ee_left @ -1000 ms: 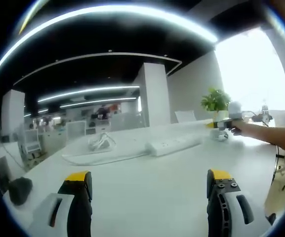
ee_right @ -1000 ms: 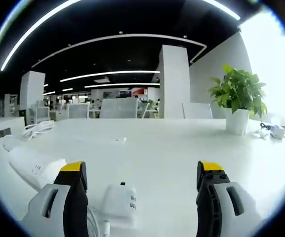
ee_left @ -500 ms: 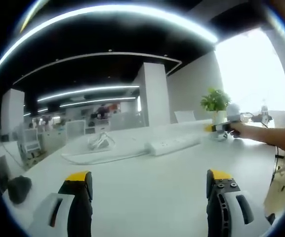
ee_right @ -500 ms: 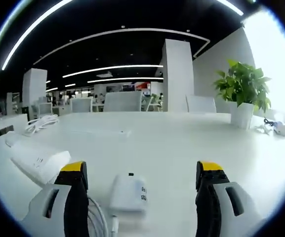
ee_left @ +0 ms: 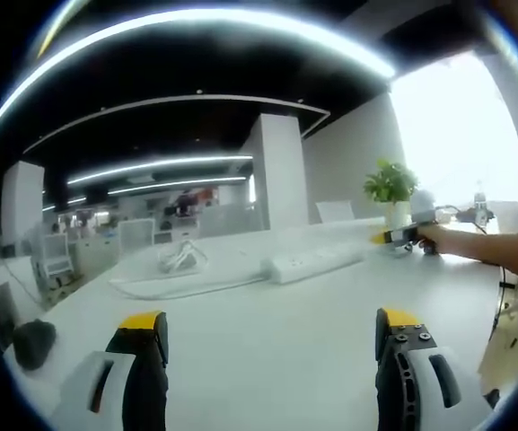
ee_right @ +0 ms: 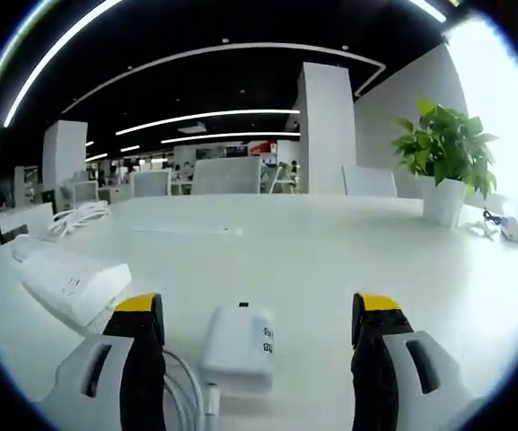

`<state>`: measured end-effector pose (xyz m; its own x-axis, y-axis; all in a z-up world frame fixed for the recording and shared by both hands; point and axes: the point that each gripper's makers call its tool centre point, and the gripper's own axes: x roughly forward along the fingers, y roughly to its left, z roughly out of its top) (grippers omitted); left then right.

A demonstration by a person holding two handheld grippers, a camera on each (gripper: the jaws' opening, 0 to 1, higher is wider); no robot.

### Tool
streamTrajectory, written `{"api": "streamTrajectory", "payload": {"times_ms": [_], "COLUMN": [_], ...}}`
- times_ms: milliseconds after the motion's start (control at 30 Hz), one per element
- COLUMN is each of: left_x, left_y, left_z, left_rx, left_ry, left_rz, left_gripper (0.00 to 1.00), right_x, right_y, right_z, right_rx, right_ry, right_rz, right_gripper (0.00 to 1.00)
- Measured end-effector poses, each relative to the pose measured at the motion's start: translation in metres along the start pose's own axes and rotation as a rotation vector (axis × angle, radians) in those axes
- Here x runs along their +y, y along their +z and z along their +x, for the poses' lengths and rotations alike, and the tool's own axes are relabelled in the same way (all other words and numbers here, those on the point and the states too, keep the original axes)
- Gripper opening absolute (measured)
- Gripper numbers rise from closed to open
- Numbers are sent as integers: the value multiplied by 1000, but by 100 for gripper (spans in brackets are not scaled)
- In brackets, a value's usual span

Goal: Straighten the power strip on the desk, plug the charger into it

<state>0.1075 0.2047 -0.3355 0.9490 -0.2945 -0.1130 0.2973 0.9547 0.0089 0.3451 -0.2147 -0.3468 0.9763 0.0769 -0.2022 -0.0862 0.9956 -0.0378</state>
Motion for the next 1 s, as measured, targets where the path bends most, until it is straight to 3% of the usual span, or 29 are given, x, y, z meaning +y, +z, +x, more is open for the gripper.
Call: {"api": "streamTrajectory", "payload": {"times_ms": [1000], "left_x": [-3], "left_y": [-2], "left_z": [1], "left_rx": [7], "left_ry": [-8], "left_rz": [-4], "left_gripper": [99], "right_x": [11], "right_y": [-13], "right_z": [0], "right_rx": [64], "right_ry": [56], "right_rz": [-4], "right_gripper": [70]}}
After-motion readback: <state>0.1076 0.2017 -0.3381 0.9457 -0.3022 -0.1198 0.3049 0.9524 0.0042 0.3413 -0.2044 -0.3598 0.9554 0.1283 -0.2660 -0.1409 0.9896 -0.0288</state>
